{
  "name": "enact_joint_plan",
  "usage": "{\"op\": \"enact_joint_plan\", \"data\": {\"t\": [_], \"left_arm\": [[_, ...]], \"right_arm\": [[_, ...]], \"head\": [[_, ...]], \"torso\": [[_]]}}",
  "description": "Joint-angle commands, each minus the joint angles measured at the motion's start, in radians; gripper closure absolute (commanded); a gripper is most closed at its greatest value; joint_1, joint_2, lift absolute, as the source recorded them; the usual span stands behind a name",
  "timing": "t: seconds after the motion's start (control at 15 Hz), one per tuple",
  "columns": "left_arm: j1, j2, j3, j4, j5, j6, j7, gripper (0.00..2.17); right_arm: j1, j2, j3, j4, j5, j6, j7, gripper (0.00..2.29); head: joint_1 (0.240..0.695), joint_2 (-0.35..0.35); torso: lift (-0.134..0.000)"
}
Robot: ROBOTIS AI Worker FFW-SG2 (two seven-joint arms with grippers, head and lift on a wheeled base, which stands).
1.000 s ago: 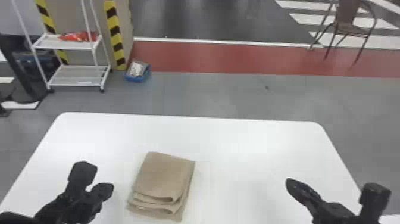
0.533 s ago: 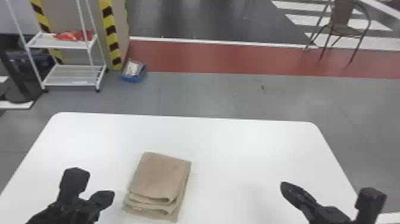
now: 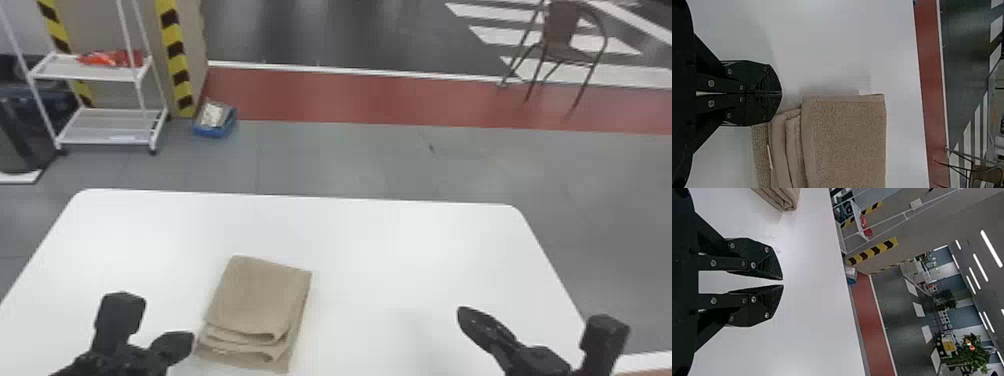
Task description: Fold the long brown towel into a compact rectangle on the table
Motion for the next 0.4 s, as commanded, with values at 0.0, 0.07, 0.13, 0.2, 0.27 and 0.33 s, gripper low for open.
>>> {"op": "enact_joint_plan", "data": {"t": [0.0, 0.07, 0.13, 0.2, 0.27, 0.33], "left_arm": [[0.015, 0.000, 0.004, -0.023, 0.028, 0.015, -0.010, 1.79], [0.020, -0.002, 0.006, -0.029, 0.035, 0.021, -0.016, 1.79], [0.024, -0.003, 0.007, -0.033, 0.046, 0.021, -0.016, 1.79], [0.024, -0.005, 0.006, -0.033, 0.055, 0.021, -0.016, 1.79], [0.029, -0.011, 0.003, -0.033, 0.055, 0.021, -0.016, 1.79], [0.034, -0.017, 0.001, -0.033, 0.055, 0.018, -0.016, 1.79]], "right_arm": [[-0.005, 0.001, -0.001, 0.011, -0.002, -0.003, 0.000, 0.97], [-0.008, 0.001, -0.001, 0.019, -0.002, -0.009, 0.002, 0.97], [-0.012, 0.001, 0.001, 0.027, 0.000, -0.012, 0.002, 0.97], [-0.018, 0.001, 0.002, 0.031, 0.001, -0.012, 0.002, 0.97], [-0.020, 0.001, 0.004, 0.034, 0.000, -0.012, 0.002, 0.97], [-0.024, 0.001, 0.006, 0.039, 0.000, -0.012, 0.006, 0.97]], "head": [[0.695, -0.152], [0.695, -0.162], [0.695, -0.167], [0.695, -0.171], [0.695, -0.174], [0.695, -0.177]], "torso": [[0.000], [0.000], [0.000], [0.000], [0.000], [0.000]]}}
